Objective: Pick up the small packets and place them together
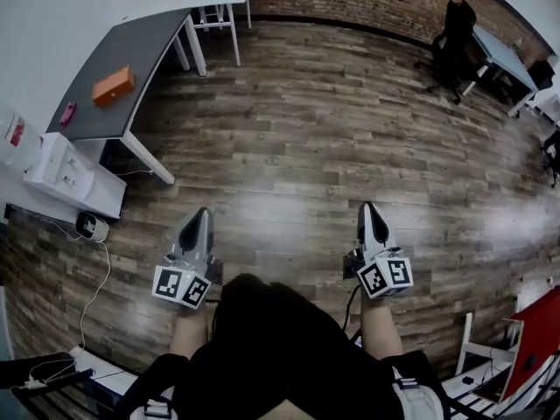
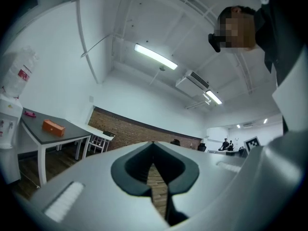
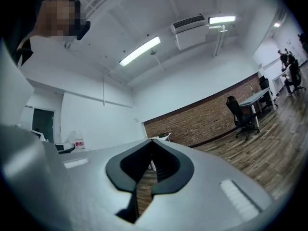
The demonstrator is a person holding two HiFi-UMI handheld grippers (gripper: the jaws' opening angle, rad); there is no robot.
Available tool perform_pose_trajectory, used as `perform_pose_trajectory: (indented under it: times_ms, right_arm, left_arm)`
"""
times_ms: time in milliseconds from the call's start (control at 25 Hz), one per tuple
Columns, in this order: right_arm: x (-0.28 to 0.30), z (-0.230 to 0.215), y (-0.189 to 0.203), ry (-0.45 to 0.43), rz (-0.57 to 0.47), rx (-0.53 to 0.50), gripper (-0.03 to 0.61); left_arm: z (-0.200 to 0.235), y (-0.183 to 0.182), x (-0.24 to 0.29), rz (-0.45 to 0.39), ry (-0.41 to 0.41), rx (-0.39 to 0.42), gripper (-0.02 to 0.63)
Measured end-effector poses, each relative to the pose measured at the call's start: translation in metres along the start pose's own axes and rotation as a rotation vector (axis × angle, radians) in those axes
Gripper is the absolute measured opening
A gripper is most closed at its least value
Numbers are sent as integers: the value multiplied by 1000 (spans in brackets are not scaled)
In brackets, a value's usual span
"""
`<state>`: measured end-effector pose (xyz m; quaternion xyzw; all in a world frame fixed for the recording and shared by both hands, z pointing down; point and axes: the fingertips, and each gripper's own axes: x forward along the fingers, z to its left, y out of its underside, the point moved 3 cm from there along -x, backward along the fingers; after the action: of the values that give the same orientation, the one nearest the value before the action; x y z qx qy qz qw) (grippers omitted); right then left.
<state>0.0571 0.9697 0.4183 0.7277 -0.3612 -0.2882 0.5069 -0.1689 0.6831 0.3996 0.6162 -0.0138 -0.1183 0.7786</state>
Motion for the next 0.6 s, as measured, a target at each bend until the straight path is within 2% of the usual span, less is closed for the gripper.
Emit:
perform_pose_trajectory:
  times_ms: [320,440,600]
  right_arm:
    - [59,3,10,-36,22,11,2]
    - [89,11,8,-37,8,17,2]
    - [126,16,-4,-4,-38,79,2]
  left_arm:
    - [44,-1,15,-13,-59,-1,0]
    - [74,-8,29,-38,-71,8,0]
    - [121,-18,56,-60,-95,3,0]
